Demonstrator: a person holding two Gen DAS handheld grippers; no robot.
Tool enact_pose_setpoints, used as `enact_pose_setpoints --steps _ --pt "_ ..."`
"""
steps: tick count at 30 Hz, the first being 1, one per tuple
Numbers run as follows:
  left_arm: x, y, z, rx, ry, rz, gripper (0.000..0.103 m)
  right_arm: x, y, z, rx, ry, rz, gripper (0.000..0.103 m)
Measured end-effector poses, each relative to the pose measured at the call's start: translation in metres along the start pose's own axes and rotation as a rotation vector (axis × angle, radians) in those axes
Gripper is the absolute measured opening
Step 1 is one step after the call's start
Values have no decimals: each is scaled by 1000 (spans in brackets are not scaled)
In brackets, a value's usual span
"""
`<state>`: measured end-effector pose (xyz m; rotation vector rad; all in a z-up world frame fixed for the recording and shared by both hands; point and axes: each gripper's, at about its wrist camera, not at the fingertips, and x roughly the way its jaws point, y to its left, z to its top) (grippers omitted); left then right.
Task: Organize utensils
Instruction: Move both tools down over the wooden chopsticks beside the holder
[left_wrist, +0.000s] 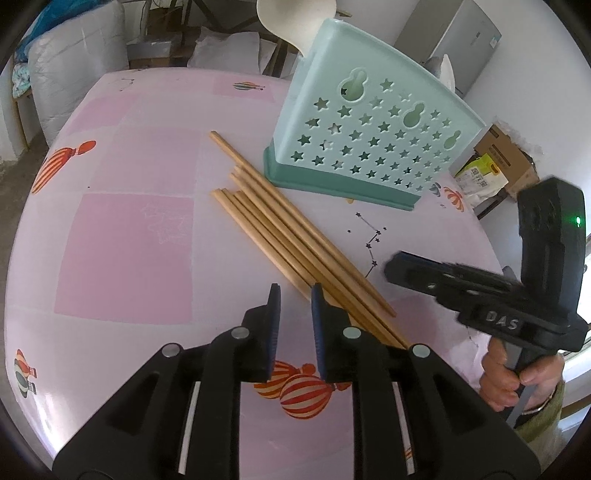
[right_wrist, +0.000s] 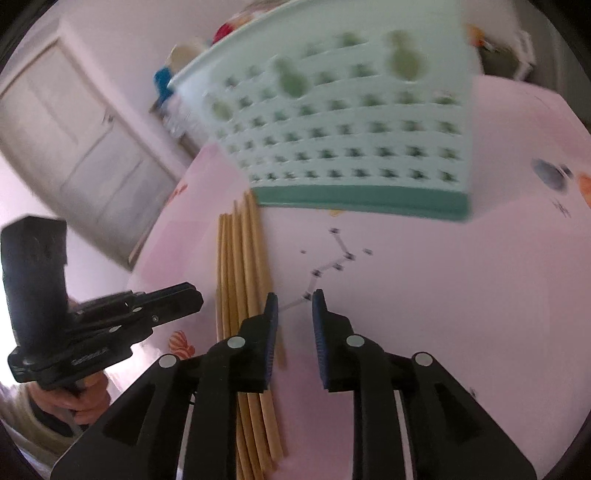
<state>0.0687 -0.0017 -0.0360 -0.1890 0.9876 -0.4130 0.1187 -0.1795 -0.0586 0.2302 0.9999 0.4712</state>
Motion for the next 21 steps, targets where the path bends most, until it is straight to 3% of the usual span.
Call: enact_pose_setpoints --steps 8,12,14,21 --pt "3 3 -1 -4 10 5 15 19 27 17 -179 36 -108 21" --pt "3 3 0 -2 7 6 15 24 38 17 -240 39 -182 10" --pt "3 3 0 -3 5 5 15 24 38 18 -230 43 -177 4" --pt "2 5 -2 -4 1 -5 15 9 28 4 -188 35 -177 2"
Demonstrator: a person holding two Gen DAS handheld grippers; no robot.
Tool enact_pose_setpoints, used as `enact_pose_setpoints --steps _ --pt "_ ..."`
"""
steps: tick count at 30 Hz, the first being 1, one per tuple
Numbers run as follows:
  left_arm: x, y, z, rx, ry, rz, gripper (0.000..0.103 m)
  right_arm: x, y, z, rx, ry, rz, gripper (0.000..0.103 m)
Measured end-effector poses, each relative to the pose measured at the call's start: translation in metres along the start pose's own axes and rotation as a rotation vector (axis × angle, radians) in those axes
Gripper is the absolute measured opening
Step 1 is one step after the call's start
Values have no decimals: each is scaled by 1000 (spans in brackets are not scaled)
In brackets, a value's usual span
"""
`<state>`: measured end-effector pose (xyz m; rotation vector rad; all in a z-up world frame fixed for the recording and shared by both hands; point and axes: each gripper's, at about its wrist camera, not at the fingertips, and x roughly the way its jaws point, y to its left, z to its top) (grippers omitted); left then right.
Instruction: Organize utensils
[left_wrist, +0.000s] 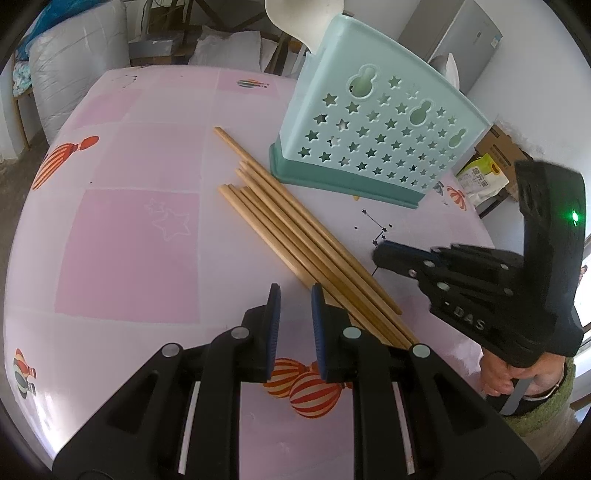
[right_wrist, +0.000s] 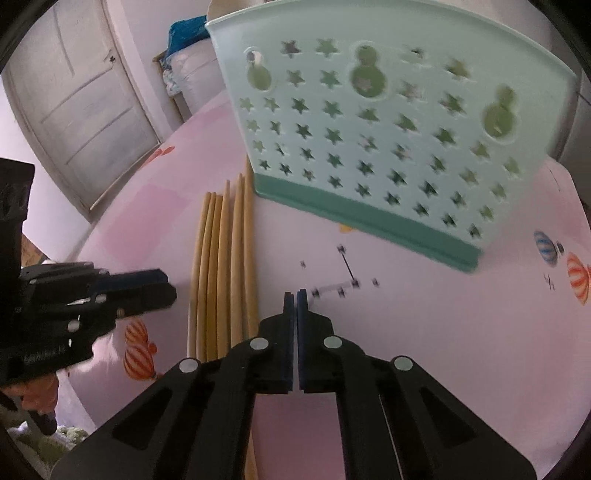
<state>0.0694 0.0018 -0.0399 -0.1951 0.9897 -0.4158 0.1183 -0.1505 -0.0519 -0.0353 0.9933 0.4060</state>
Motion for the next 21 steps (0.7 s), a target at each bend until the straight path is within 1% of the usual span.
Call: enact_pose_setpoints --steps 4,6,11,16,21 --pt "-4 0 0 8 0 -10 15 -20 -16 -24 58 -8 -5 2" --pt "-5 -1 -1 10 3 -22 15 -31 -28 -38 110 -12 -10 2" --pt "-2 -9 -4 2 20 -69 18 -48 -46 -62 231 -26 38 2" --pt "4 -18 -7 11 36 -60 18 -47 -38 -69 284 -41 61 2" --pt "7 -22 -7 12 34 -32 18 -46 -33 -76 329 -42 140 2"
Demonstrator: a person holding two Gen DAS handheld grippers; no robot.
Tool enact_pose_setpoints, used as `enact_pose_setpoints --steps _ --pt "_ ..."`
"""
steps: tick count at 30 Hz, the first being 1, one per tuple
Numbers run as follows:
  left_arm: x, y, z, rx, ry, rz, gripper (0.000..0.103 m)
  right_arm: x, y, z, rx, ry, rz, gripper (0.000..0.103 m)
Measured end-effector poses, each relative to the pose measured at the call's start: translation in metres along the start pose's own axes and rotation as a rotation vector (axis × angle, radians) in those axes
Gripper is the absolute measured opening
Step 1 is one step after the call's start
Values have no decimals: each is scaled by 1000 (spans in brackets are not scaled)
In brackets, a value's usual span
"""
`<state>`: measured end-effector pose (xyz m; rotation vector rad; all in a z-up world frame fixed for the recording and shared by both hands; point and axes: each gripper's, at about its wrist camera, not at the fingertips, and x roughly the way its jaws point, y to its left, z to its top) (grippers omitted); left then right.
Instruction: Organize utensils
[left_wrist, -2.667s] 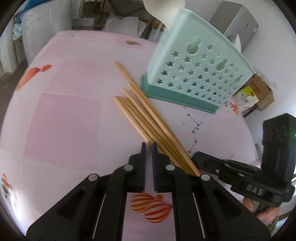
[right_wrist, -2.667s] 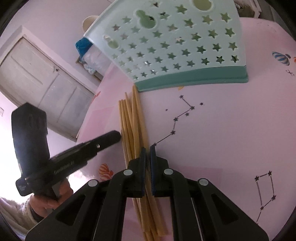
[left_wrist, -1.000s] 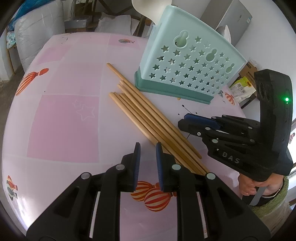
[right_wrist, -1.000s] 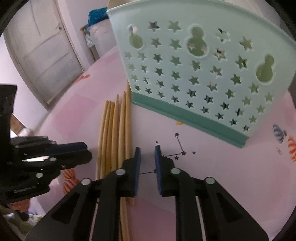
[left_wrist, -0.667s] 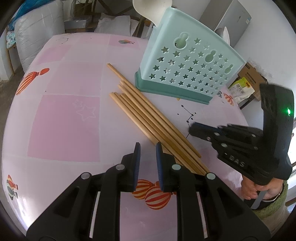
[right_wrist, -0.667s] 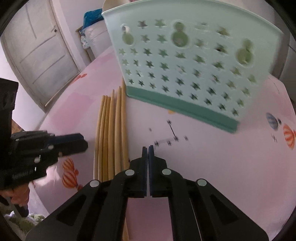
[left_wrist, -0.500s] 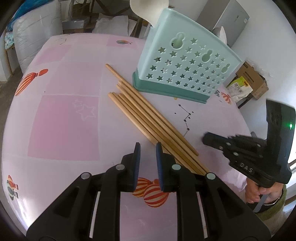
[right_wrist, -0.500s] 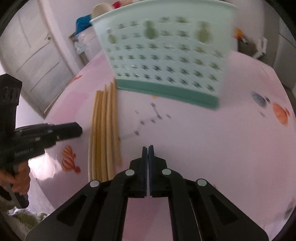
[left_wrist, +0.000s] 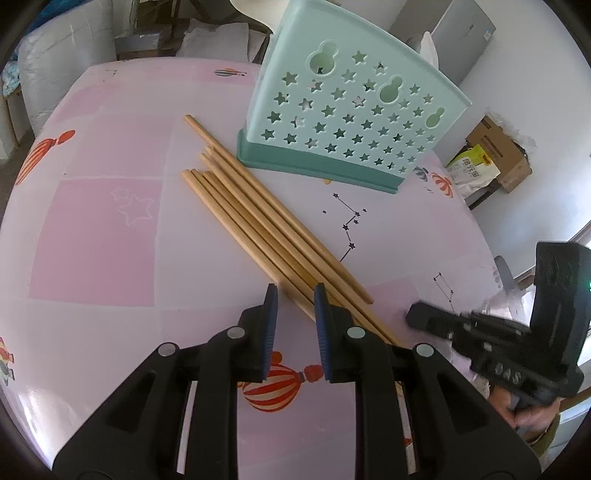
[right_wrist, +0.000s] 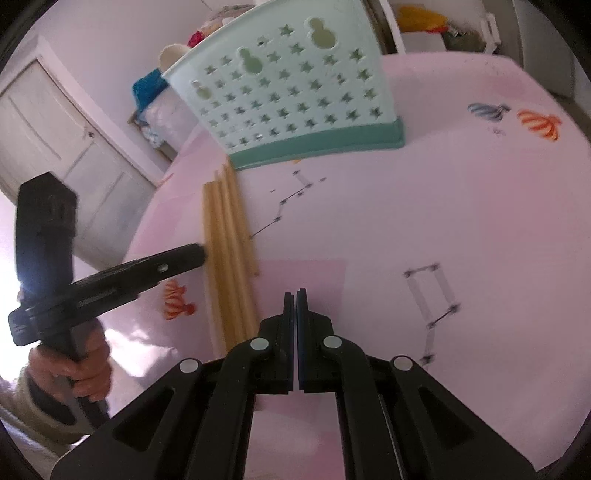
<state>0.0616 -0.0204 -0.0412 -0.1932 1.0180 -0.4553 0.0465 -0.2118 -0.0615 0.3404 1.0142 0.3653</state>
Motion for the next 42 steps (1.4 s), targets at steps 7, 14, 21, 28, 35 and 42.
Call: enact_pose_setpoints --steps 7,14,21,28,35,42 --pt "-3 4 -1 14 -10 36 18 14 24 -9 5 40 89 2" --pt "-10 17 2 8 -27 87 18 17 37 -7 -9 30 78 2" --pt "-13 26 6 -18 -27 66 18 -7 1 -4 99 -38 17 23" --pt "-11 18 7 -7 -62 40 18 -34 -35 -7 221 -146 -28 52" --pt "-4 11 5 50 -76 127 19 -40 -43 -12 244 -169 -4 53" --pt "-5 17 6 78 -92 180 16 -34 -38 -4 233 -171 -13 53"
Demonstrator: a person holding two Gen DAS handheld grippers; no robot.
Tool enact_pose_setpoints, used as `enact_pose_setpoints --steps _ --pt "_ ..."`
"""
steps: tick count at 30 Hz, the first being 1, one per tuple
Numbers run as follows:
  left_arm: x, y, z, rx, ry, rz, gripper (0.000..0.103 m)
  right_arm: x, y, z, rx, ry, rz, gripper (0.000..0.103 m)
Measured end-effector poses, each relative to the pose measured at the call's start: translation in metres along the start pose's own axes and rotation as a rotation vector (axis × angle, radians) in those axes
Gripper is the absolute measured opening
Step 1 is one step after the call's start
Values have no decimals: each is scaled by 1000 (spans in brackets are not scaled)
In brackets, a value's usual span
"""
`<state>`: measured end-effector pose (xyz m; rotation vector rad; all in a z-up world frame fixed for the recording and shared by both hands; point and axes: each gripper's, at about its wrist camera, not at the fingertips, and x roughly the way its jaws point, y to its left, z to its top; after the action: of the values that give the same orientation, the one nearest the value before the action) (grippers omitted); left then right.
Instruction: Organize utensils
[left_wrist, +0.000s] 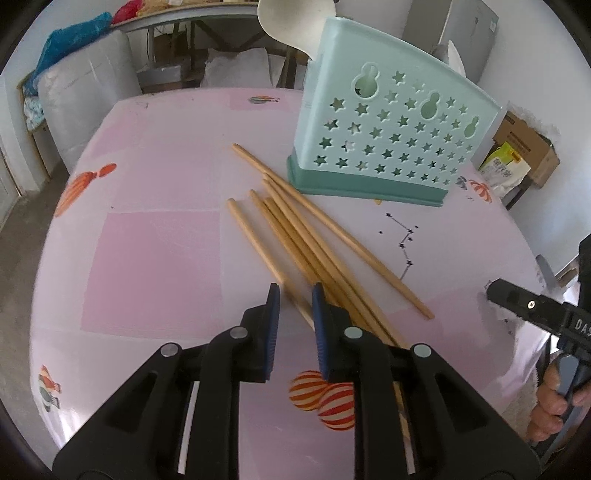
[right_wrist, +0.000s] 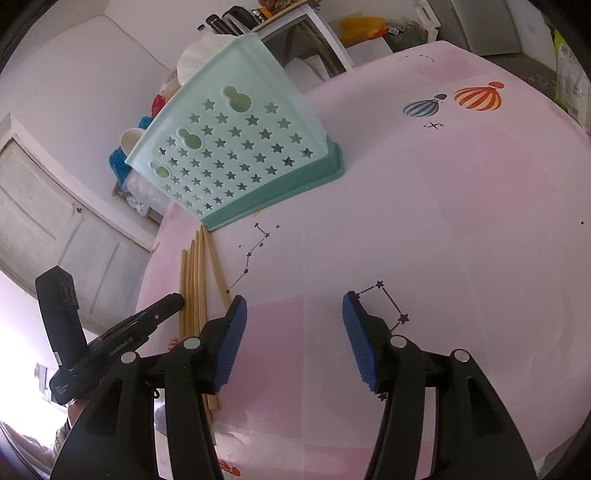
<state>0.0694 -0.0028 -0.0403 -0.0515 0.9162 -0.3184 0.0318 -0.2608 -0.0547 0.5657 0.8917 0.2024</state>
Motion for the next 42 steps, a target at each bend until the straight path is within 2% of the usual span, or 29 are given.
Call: enact_pose_setpoints --steps 6,11,15,20,23,30,36,42 --pt "0 5 2 10 -2 20 13 4 10 3 -62 14 -39 52" --pt "-1 12 3 16 -5 52 10 19 48 15 -222 34 15 39" --pt "-1 16 4 9 -5 64 9 49 80 21 -369 98 36 29" --pt "-1 16 4 4 -7 64 9 82 97 21 -497 171 -9 17" --pt "-1 16 3 2 -7 63 9 87 101 23 -546 184 -25 9" --pt "-1 14 3 -2 -7 64 8 81 105 12 -585 198 -44 7" --pt "-1 12 3 -4 -2 64 8 46 79 -8 -545 209 -62 7" --pt "-3 13 2 -14 13 55 8 2 45 -20 -499 216 -126 7"
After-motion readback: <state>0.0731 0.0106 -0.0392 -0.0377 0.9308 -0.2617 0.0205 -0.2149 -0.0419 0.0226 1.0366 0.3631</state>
